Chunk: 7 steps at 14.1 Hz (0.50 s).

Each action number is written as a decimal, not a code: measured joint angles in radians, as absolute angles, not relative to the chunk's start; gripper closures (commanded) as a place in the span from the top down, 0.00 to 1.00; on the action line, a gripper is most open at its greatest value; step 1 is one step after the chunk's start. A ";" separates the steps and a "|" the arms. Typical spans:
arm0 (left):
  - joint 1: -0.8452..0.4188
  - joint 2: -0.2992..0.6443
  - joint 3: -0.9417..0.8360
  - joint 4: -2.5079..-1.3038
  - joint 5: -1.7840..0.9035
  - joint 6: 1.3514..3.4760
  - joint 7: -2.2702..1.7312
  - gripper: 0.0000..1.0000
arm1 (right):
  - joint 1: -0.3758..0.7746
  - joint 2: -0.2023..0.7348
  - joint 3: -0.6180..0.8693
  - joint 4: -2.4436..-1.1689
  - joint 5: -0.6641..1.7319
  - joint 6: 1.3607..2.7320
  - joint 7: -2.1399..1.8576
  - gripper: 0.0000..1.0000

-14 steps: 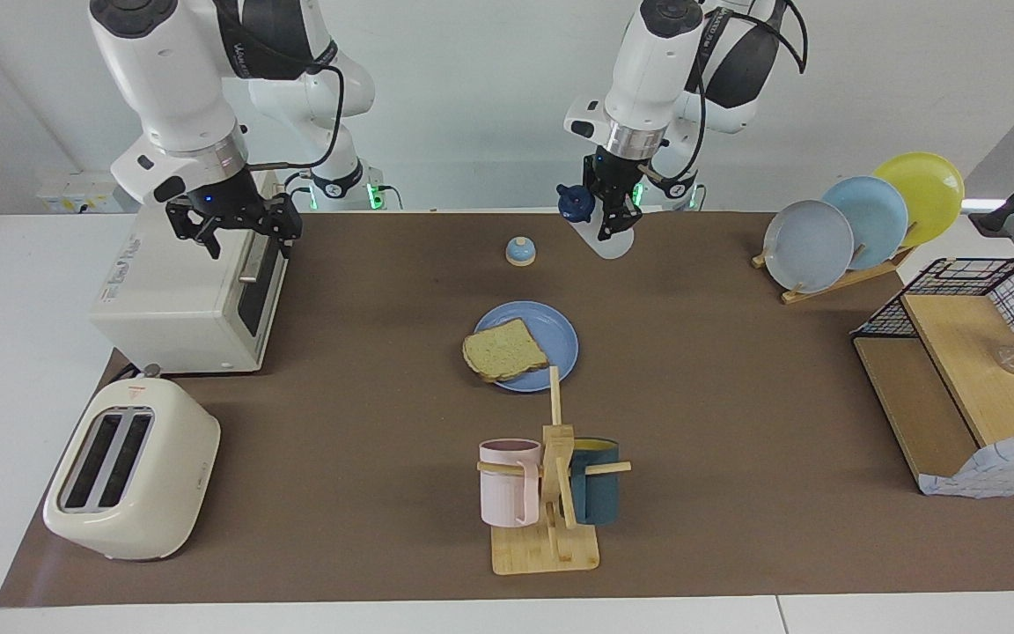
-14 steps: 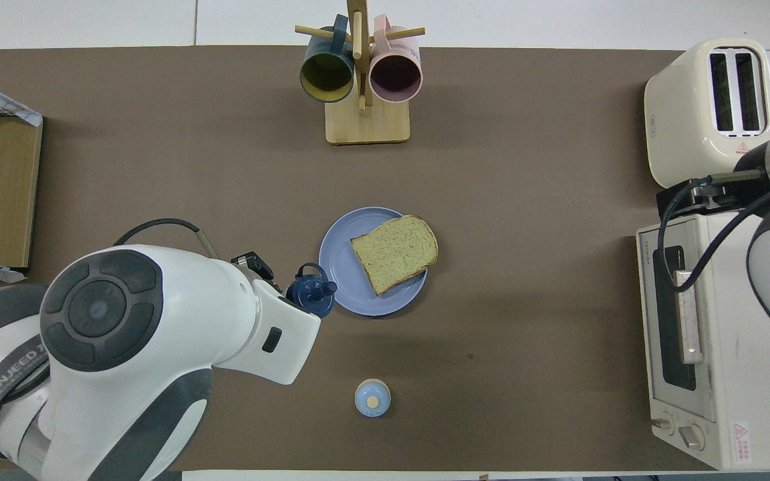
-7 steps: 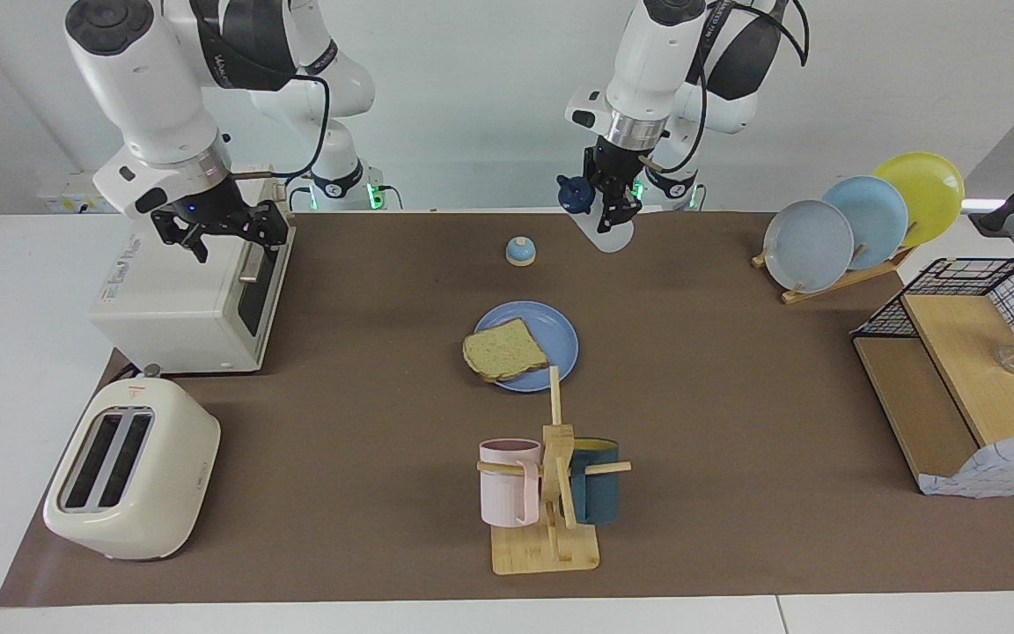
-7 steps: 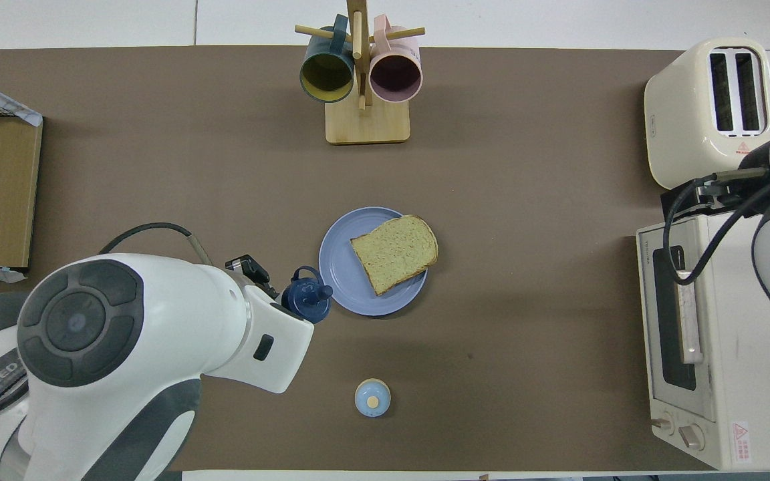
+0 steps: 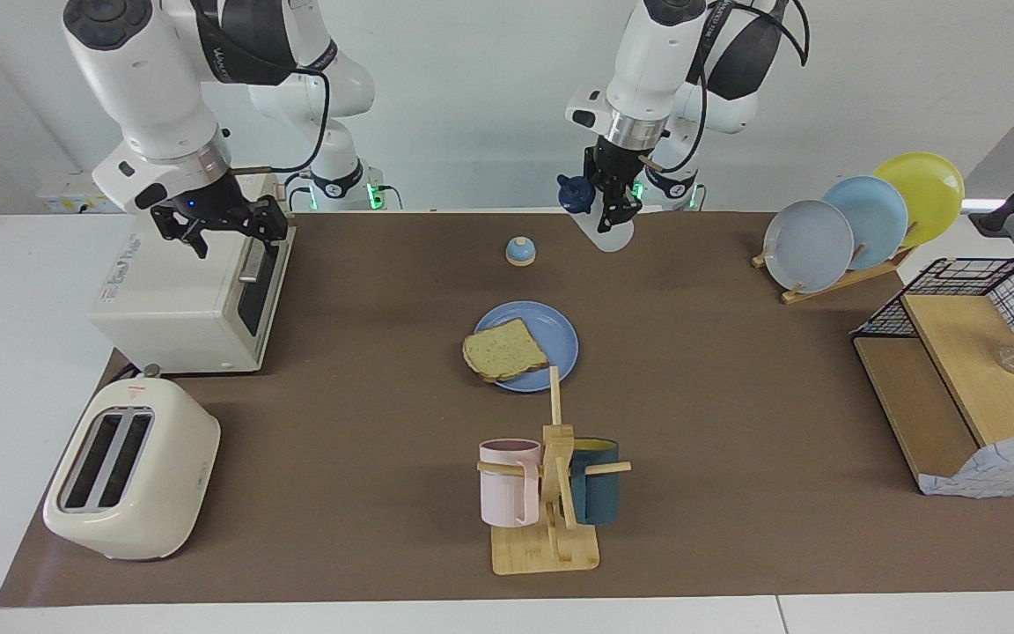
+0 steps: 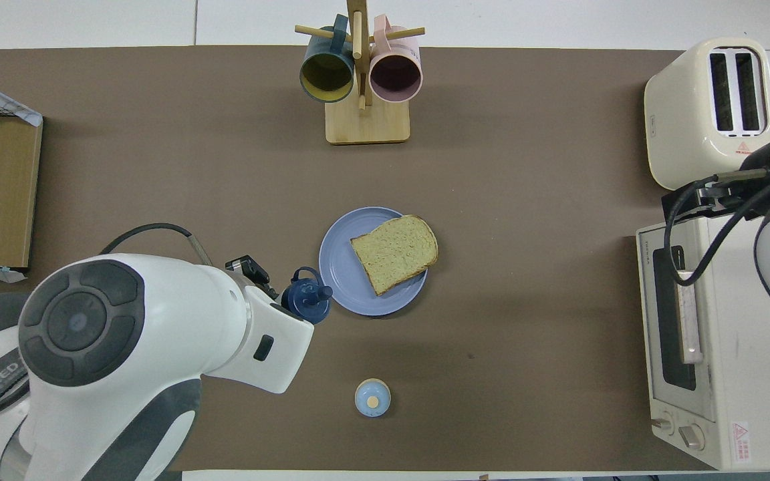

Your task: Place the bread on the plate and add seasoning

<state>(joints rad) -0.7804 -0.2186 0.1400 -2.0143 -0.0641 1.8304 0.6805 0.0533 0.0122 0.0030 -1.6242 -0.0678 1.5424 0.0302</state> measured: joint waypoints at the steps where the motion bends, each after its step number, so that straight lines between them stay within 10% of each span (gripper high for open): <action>1: -0.780 -0.219 0.140 -2.014 -0.064 1.830 0.681 0.00 | 0.053 0.012 0.003 -1.624 -0.068 1.542 0.030 1.00; 7: -0.780 -0.219 0.140 -2.015 -0.064 1.830 0.681 0.00 | 0.058 0.012 0.003 -1.624 -0.068 1.542 0.030 1.00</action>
<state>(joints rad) -0.7804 -0.2195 0.1400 -2.0146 -0.0642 1.8303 0.6810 0.0585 0.0124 0.0033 -1.6242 -0.0677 1.5424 0.0301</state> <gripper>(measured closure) 0.564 0.000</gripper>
